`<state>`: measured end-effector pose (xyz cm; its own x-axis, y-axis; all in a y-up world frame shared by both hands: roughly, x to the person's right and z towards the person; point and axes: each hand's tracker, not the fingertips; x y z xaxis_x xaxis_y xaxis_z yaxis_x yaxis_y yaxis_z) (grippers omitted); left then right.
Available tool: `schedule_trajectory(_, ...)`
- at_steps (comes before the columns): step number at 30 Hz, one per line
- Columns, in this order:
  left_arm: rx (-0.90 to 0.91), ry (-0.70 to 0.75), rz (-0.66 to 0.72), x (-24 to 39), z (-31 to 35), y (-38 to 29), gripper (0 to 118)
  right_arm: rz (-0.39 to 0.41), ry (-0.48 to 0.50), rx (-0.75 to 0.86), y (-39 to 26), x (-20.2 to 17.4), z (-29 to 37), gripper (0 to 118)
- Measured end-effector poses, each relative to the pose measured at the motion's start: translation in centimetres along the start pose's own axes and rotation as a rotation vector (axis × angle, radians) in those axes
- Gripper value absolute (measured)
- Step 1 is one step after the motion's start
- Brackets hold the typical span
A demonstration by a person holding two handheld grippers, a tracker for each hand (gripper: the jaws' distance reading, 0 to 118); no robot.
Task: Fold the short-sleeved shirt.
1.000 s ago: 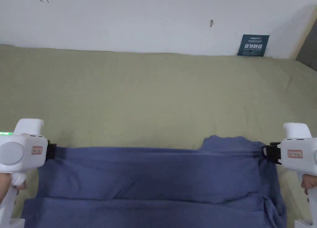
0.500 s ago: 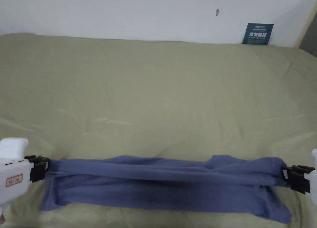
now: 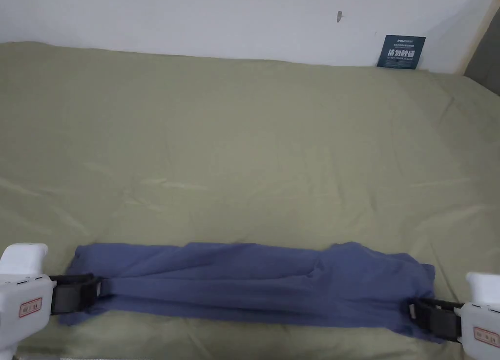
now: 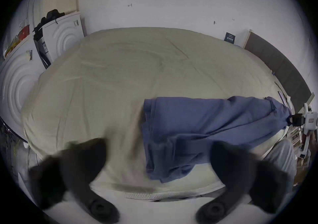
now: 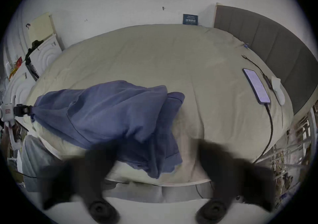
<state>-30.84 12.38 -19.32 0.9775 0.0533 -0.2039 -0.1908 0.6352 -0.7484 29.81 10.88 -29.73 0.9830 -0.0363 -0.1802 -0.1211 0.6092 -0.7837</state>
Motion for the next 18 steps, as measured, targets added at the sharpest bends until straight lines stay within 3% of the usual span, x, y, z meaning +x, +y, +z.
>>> schedule_trajectory(1,0.052,0.005,0.012,0.1,0.8,0.1,116,0.0,0.006,0.005,0.3,-0.3,0.3,112)
schedule_trajectory(2,0.042,0.008,0.009,0.3,1.5,0.5,115,-0.035,-0.028,0.138,1.1,-1.0,2.2,107)
schedule_trajectory(5,0.095,0.05,-0.021,1.6,2.9,1.6,110,0.014,0.024,0.124,3.8,-4.1,4.0,115)
schedule_trajectory(6,0.104,0.045,-0.033,2.1,3.3,2.2,103,0.032,0.041,0.162,3.7,-4.9,3.2,117)
schedule_trajectory(7,0.126,0.051,-0.037,2.5,3.7,2.6,81,0.053,0.056,0.177,4.2,-6.1,3.5,112)
schedule_trajectory(8,0.155,0.051,-0.037,3.0,4.1,3.1,54,0.076,0.069,0.197,4.8,-7.7,3.8,97)
schedule_trajectory(9,0.177,0.055,-0.042,3.5,4.2,3.4,17,0.092,0.069,0.245,5.3,-9.4,4.2,64)
schedule_trajectory(10,0.196,0.057,-0.046,3.9,4.4,3.7,0,0.103,0.074,0.297,5.7,-10.8,4.5,0)
schedule_trajectory(13,0.243,0.022,-0.016,4.6,4.4,4.3,0,0.125,-0.013,0.464,5.9,-15.5,4.8,0)
schedule_trajectory(18,0.186,-0.13,0.047,2.9,3.8,5.4,0,0.079,0.033,0.512,5.3,-20.0,4.2,0)
